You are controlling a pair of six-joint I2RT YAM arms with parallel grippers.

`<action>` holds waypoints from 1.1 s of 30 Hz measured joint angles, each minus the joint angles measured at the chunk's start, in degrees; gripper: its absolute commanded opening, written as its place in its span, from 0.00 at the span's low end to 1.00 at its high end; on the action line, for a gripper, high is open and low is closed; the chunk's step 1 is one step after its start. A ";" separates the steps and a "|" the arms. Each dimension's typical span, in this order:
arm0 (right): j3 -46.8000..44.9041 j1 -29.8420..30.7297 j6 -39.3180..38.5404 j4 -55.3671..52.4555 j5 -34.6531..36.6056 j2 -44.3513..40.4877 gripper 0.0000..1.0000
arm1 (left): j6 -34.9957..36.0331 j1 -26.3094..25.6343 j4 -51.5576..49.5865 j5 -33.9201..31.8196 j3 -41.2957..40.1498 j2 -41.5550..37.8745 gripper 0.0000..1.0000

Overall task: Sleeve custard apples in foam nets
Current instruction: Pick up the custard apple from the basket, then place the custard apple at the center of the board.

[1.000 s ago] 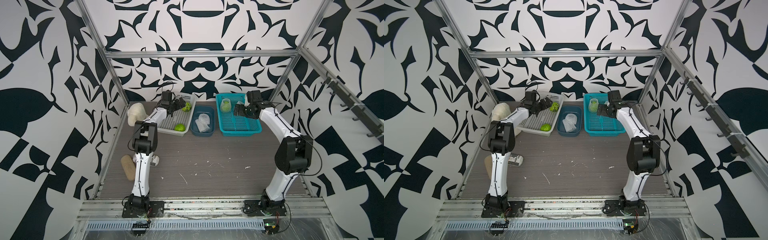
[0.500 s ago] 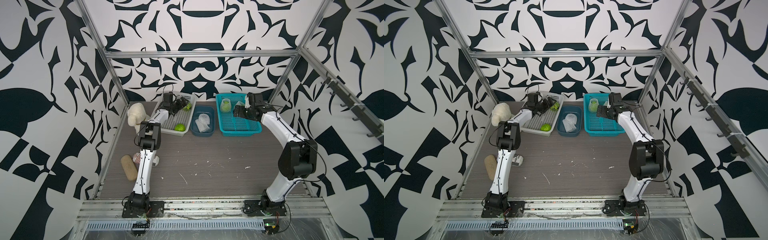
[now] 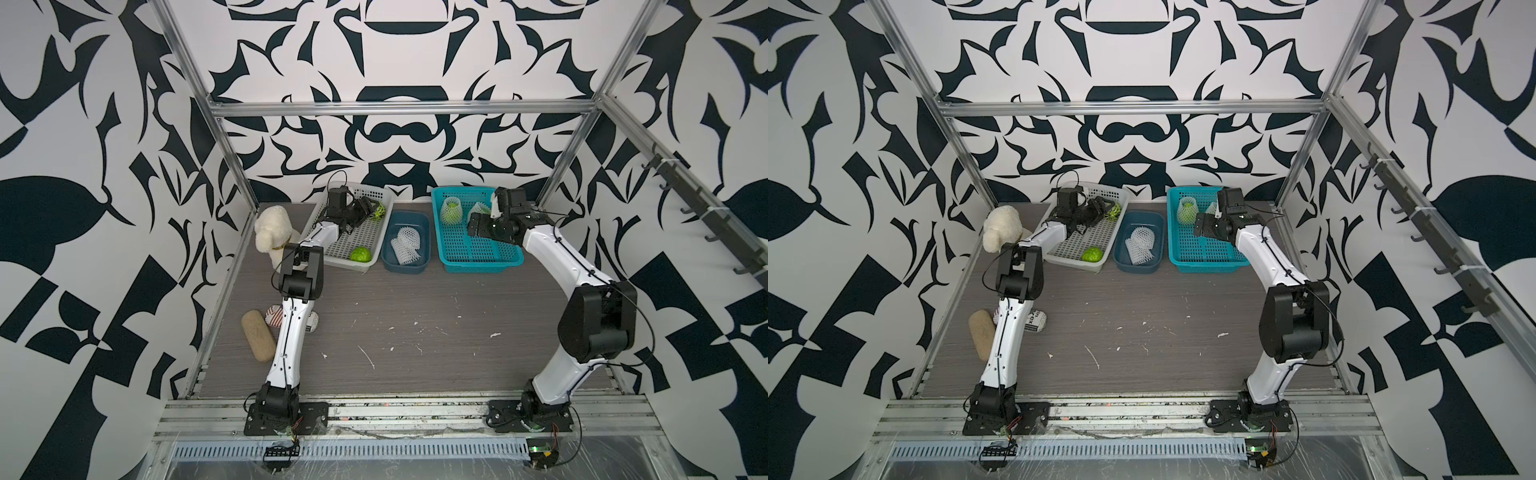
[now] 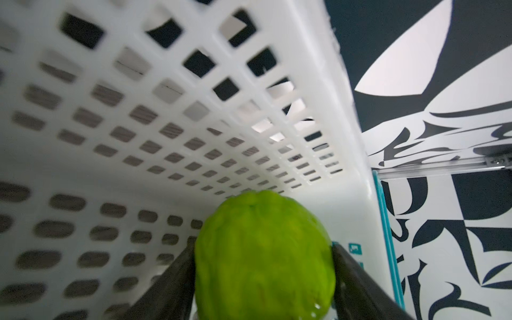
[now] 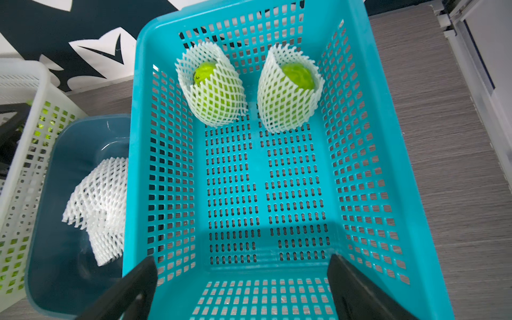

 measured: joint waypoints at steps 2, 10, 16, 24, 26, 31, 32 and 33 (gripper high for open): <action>-0.04 0.00 -0.02 0.04 0.02 -0.26 1.00 | -0.04 0.00 1.51 0.24 -1.55 -0.20 0.69; -2.32 0.02 0.04 0.04 0.04 -3.13 1.00 | 0.68 0.07 3.19 0.09 -10.84 -6.29 0.70; -4.02 0.00 0.66 0.02 -0.50 -5.55 1.00 | 0.96 0.15 5.64 -0.11 -22.25 -15.54 0.69; -7.78 0.02 2.49 -0.42 -2.43 -7.74 1.00 | 2.12 0.28 9.68 0.50 -39.56 -33.48 0.68; -9.53 0.02 3.13 -0.37 -3.04 -8.68 0.99 | 2.47 0.09 10.40 0.85 -44.28 -38.40 0.68; -13.05 0.02 4.76 -0.87 -3.21 -11.17 0.99 | 4.13 -1.40 10.29 1.46 -53.99 -48.94 0.68; -13.97 0.02 5.22 -0.87 -3.19 -11.85 1.00 | 4.74 -2.19 9.79 1.42 -55.76 -51.04 0.68; -14.73 0.02 5.55 -0.90 -3.17 -12.41 1.00 | 5.44 -3.17 9.31 1.16 -57.31 -52.98 0.68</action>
